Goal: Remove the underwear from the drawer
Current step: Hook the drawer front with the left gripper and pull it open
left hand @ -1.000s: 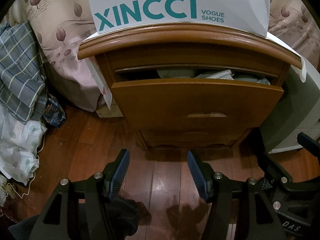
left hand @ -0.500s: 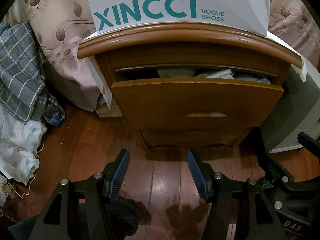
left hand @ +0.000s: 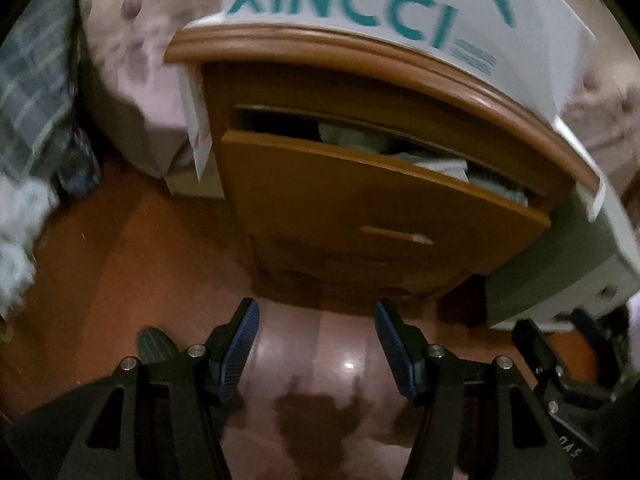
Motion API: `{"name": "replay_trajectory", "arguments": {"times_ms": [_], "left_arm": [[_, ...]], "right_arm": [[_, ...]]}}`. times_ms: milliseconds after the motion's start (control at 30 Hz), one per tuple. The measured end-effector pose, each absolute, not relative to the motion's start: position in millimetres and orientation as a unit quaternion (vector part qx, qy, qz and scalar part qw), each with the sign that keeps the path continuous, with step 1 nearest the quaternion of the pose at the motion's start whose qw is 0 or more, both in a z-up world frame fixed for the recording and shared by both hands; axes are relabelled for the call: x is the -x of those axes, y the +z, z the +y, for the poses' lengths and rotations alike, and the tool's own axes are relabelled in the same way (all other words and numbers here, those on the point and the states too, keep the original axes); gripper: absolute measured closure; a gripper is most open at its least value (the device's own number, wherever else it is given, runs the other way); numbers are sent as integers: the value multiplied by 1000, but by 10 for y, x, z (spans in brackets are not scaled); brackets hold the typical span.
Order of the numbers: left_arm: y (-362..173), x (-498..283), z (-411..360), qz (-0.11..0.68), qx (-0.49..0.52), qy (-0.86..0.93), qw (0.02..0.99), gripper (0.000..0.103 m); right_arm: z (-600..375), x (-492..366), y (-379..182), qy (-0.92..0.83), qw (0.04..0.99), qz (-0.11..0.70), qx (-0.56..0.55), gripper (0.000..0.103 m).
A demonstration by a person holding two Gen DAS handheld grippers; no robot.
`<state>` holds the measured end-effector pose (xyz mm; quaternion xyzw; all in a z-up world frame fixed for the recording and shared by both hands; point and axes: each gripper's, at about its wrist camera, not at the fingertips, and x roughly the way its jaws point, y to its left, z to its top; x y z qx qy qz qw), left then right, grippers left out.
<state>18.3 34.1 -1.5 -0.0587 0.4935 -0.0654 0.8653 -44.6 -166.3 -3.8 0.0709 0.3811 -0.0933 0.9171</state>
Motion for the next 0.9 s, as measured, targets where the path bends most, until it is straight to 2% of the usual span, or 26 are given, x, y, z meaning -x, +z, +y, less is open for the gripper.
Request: {"name": "replay_trajectory", "arguments": {"times_ms": [367, 567, 633, 800, 900], "left_arm": [[-82, -598, 638, 517, 244, -72, 817, 35], [-186, -898, 695, 506, 325, -71, 796, 30], [-224, -978, 700, 496, 362, -70, 786, 26], [-407, -1142, 749, 489, 423, -58, 760, 24], [-516, -1217, 790, 486, 449, -48, 748, 24]], "right_arm": [[-2141, 485, 423, -122, 934, 321, -93, 1], [-2549, 359, 642, -143, 941, 298, -65, 1], [-2696, 351, 683, -147, 943, 286, -80, 1], [-2971, 355, 651, -151, 934, 289, -145, 0], [-2987, 366, 665, -151, 935, 285, -148, 0]]}}
